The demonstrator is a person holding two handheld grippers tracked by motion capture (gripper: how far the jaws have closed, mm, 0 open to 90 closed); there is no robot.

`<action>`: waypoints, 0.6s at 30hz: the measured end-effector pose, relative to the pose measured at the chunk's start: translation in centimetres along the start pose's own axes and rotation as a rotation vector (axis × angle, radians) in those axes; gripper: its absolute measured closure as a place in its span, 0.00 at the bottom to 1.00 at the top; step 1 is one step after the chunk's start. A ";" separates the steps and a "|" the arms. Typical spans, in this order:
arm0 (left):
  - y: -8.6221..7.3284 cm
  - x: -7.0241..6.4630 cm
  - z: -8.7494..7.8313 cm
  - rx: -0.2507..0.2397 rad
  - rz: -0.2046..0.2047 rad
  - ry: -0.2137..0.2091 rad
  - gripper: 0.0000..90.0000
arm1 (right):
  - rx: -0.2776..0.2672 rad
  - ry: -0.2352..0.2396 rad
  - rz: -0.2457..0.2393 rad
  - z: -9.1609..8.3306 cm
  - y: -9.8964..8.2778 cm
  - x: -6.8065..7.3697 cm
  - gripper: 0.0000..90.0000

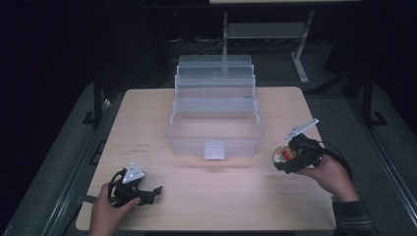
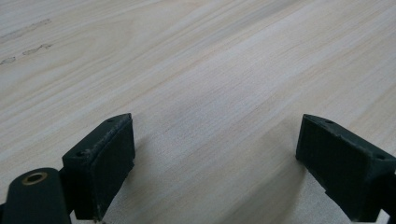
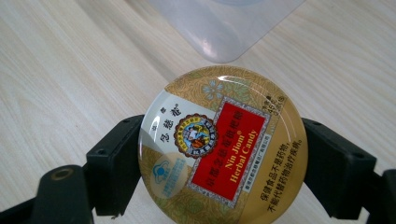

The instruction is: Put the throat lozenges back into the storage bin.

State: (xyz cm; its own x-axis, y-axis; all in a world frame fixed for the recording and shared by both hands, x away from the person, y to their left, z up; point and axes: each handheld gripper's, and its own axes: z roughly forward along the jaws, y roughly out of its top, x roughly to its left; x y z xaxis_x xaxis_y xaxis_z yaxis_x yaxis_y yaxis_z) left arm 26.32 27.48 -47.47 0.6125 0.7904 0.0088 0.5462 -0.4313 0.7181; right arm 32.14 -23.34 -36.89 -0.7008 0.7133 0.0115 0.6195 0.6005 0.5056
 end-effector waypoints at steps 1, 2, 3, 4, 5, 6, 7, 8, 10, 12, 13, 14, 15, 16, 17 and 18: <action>0.0 0.0 0.0 0.000 0.000 0.000 0.12 | 0.000 -0.005 0.002 -0.1 0.1 0.0 0.22; 0.0 0.0 0.0 0.000 0.000 0.000 0.12 | 0.001 -0.003 0.001 -0.2 0.2 -0.1 0.22; 0.0 0.0 0.0 0.000 0.000 0.000 0.12 | -0.001 -0.005 -0.001 -0.2 0.3 -0.1 0.22; 0.0 0.0 0.0 0.000 0.000 0.000 0.12 | 0.001 -0.004 0.001 -0.3 0.4 -0.2 0.22; 0.0 0.0 0.0 0.000 0.000 0.000 0.12 | -0.001 -0.006 0.003 -0.3 0.5 -0.2 0.22; 0.0 0.0 0.0 0.000 0.000 0.000 0.12 | -0.004 -0.005 0.003 -0.4 0.6 -0.2 0.22; 0.0 0.0 0.0 0.000 0.000 0.000 0.12 | -0.005 -0.001 0.003 -0.5 0.7 -0.3 0.22; 0.0 0.0 0.0 0.000 0.000 0.000 0.12 | -0.008 -0.003 0.003 -0.5 0.8 -0.3 0.22; 0.0 0.0 0.0 -0.001 -0.001 0.000 0.12 | -0.009 -0.006 0.002 -0.6 1.1 -0.4 0.22; 0.0 0.0 0.0 -0.002 -0.002 0.000 0.12 | -0.013 -0.006 0.003 -0.7 1.3 -0.5 0.22; 0.0 0.0 0.0 -0.003 -0.003 0.000 0.12 | -0.014 -0.007 0.004 -0.8 1.5 -0.5 0.22; 0.0 0.0 0.0 -0.003 -0.004 0.000 0.12 | -0.015 -0.006 0.001 -0.8 1.6 -0.5 0.22; 0.0 0.0 0.0 -0.003 -0.004 0.000 0.12 | -0.015 -0.008 0.001 -0.9 1.8 -0.5 0.22; 0.0 0.0 0.0 -0.003 -0.005 0.000 0.12 | -0.017 -0.007 0.000 -0.9 1.9 -0.6 0.22; 0.0 0.0 0.0 -0.003 -0.005 0.000 0.12 | -0.017 -0.005 -0.001 -0.9 2.1 -0.6 0.22; 0.0 0.0 0.0 -0.003 -0.005 0.000 0.12 | -0.018 -0.008 -0.003 -0.9 2.3 -0.6 0.22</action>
State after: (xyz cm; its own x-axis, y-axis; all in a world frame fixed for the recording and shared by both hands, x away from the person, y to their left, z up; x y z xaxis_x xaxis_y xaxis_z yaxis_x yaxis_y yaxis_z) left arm 26.30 27.45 -47.49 0.6099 0.7925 0.0049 0.5477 -0.4259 0.7201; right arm 33.62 -22.73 -34.97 -0.6997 0.7145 0.0031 0.6110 0.5960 0.5211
